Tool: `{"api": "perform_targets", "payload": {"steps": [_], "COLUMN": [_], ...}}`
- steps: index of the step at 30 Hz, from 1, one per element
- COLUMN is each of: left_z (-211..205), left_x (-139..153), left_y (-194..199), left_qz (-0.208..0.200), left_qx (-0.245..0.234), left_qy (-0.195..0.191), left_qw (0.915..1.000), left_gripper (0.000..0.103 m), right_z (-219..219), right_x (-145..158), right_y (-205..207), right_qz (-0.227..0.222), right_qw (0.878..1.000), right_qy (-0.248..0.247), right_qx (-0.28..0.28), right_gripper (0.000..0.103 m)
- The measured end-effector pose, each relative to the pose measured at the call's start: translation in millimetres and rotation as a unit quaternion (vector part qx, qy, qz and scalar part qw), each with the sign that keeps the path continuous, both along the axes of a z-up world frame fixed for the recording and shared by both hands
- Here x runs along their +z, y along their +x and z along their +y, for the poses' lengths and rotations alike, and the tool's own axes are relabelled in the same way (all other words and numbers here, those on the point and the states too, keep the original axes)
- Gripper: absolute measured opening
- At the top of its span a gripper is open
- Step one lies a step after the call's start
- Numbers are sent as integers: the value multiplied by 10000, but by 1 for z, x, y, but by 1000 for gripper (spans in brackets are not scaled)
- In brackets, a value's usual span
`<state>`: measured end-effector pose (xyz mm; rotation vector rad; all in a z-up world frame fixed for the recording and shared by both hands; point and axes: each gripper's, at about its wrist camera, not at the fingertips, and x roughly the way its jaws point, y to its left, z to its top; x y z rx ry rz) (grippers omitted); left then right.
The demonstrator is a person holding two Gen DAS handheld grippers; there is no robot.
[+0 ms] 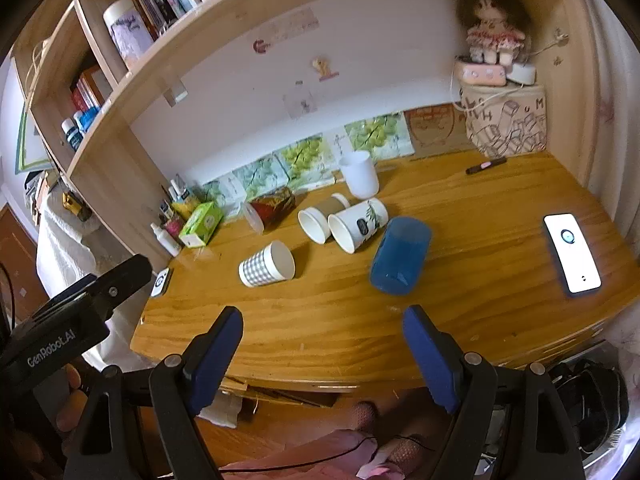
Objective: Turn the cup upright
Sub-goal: 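Move the left gripper toward the white bamboo-print cup lying on its side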
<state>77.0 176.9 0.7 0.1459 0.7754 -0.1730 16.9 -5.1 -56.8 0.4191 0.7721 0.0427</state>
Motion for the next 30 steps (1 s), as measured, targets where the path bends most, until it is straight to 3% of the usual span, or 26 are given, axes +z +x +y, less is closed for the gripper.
{"api": "perform_targets", "payload": {"steps": [13, 23, 30], "left_z": [-22, -50, -79], "left_x": [-14, -22, -34], "left_y": [52, 114, 158], "left_qz": [552, 661, 875], "left_qx": [-532, -1316, -1835], "left_qy": [103, 389, 593], "left_qw": [9970, 9883, 9773], "left_gripper": [102, 102, 102], "right_z": [7, -2, -11], "right_x": [-19, -28, -39], "right_y": [43, 89, 121], "right_qz": [310, -159, -422], "right_qw": [9988, 9985, 9953], "right_qy": [-237, -470, -850], "right_qx": [291, 210, 200], "right_gripper": [83, 83, 83]}}
